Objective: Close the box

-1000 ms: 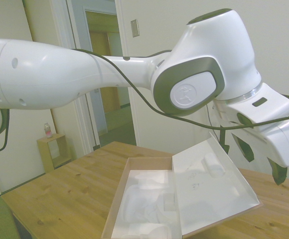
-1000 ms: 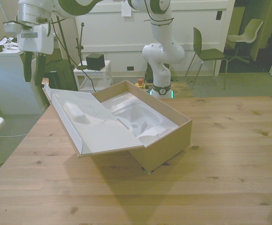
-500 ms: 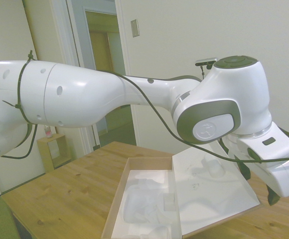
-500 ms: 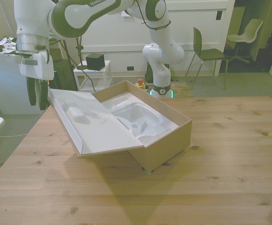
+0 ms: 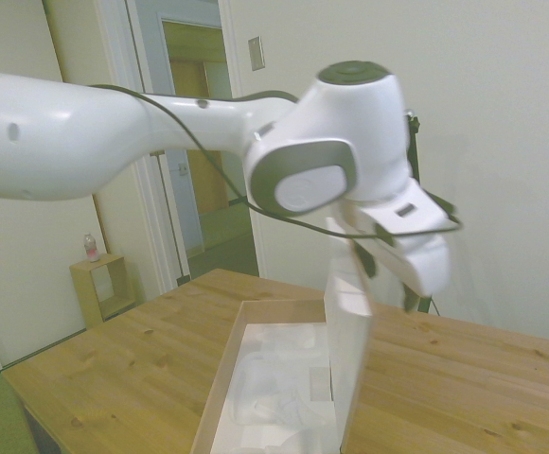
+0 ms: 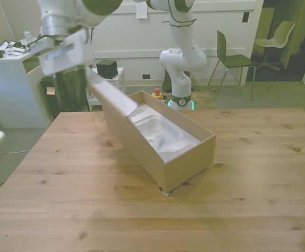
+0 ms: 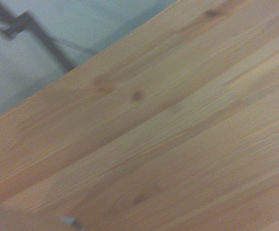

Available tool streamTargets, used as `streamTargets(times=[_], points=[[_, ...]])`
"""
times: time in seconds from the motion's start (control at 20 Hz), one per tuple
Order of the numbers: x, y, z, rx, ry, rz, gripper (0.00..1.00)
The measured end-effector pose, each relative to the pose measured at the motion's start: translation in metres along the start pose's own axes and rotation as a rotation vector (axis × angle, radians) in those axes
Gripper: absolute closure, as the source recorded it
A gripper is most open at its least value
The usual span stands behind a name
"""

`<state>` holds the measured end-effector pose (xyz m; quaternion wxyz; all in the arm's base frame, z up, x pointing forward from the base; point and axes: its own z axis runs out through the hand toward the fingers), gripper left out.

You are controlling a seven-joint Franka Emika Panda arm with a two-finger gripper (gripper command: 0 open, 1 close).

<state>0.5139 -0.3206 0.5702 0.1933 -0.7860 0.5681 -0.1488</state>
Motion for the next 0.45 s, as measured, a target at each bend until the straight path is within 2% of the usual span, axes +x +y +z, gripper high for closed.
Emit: streamTargets(times=[0.25,0.45], points=[[-0.134,-0.024,0.025,-0.084,-0.088,-0.231,0.00],[-0.221,-0.005,0.044,-0.138,-0.126,-0.312,0.00]])
